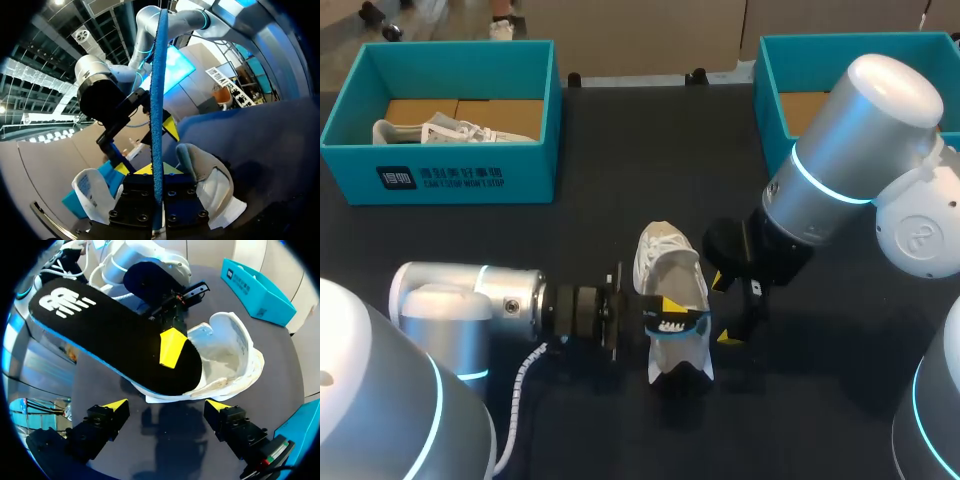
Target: Take the shoe out of the shoebox, open the shoe tongue, remove and reinsert the insole, then place the shoe into the shoebox
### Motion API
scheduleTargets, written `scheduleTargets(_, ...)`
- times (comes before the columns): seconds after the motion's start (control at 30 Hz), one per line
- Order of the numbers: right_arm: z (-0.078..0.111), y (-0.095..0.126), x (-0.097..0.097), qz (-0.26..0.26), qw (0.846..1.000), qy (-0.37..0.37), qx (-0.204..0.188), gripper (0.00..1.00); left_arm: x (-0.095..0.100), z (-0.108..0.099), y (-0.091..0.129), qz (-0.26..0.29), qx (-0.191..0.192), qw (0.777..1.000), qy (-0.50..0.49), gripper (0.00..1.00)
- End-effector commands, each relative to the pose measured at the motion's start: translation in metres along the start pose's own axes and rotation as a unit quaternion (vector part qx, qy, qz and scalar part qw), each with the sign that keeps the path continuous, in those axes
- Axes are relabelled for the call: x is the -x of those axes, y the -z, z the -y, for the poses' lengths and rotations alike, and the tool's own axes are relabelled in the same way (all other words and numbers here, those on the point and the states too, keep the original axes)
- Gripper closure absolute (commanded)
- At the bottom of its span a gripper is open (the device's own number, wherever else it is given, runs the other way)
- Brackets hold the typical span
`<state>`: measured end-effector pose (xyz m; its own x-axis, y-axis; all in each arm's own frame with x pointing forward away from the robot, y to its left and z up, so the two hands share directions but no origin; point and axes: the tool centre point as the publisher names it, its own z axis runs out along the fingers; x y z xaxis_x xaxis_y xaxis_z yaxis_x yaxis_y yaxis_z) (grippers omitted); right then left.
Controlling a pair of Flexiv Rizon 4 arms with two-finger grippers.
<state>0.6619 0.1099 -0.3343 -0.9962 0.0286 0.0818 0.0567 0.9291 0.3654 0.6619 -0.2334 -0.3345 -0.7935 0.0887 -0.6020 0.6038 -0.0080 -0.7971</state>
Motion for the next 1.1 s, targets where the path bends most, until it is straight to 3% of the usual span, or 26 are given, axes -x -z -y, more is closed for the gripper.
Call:
scheduleTargets(0.03, 0.000, -0.001, 0.000, 0.001, 1.000, 0.001, 0.001, 0.00, 0.002, -0.005, -0.003, 0.000, 0.014, 1.000, -0.005, 1.00)
scheduleTargets(0.57, 0.000, -0.001, 0.000, 0.001, 1.000, 0.001, 0.001, 0.00, 0.009, -0.022, 0.002, 0.007, 0.083, 0.996, -0.010, 1.00)
scheduleTargets(1.1, 0.000, -0.001, 0.000, 0.001, 1.000, 0.001, 0.001, 0.00, 0.007, -0.021, 0.005, -0.009, 0.073, 0.997, 0.011, 1.00)
